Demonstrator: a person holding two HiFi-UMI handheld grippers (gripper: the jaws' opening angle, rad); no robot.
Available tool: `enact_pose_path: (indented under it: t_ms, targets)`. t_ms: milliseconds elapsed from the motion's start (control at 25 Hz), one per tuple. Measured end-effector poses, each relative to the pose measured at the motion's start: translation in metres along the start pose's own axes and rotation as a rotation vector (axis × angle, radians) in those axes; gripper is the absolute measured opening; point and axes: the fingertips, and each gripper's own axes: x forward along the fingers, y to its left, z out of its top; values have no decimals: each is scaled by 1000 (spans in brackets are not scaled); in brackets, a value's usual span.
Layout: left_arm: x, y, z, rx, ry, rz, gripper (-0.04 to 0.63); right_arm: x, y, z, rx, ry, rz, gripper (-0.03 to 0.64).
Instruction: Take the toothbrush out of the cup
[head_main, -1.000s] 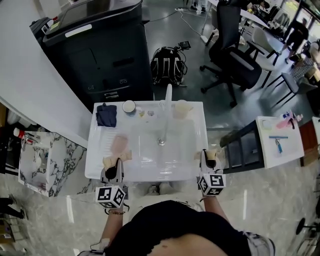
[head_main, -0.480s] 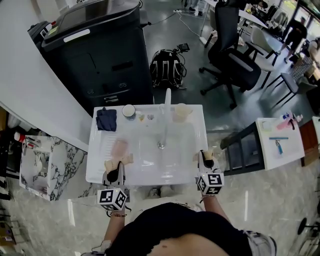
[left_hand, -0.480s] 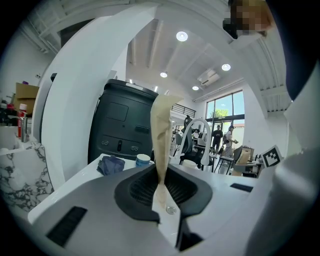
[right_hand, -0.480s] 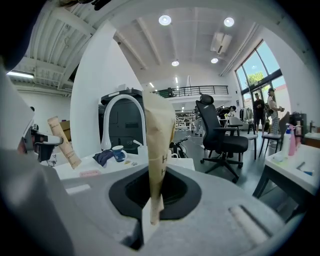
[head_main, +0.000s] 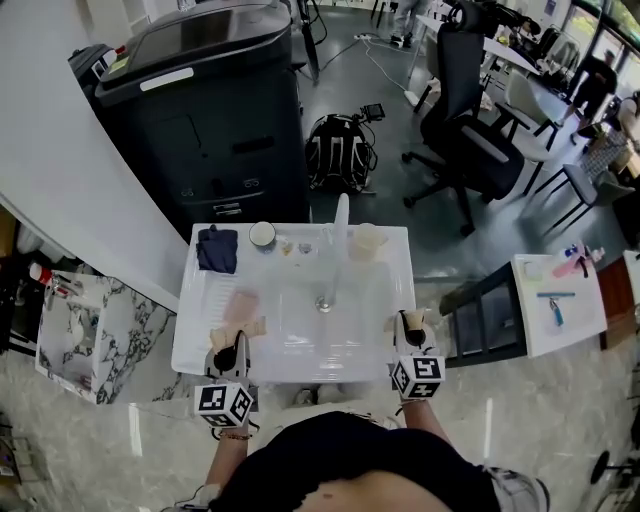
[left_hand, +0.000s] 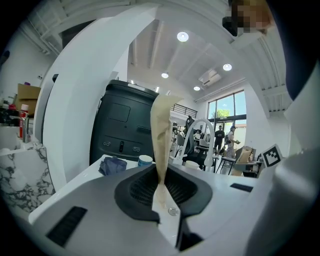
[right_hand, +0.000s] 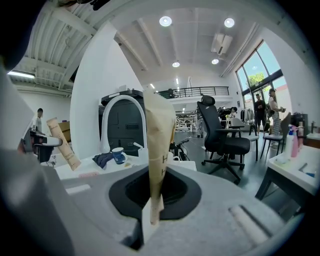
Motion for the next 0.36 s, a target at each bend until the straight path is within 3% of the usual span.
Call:
enact_pose_path:
  t_ms: [360]
  targets:
    - [4, 7, 1, -11, 5, 10, 43, 4, 2, 3, -2, -1, 0, 8]
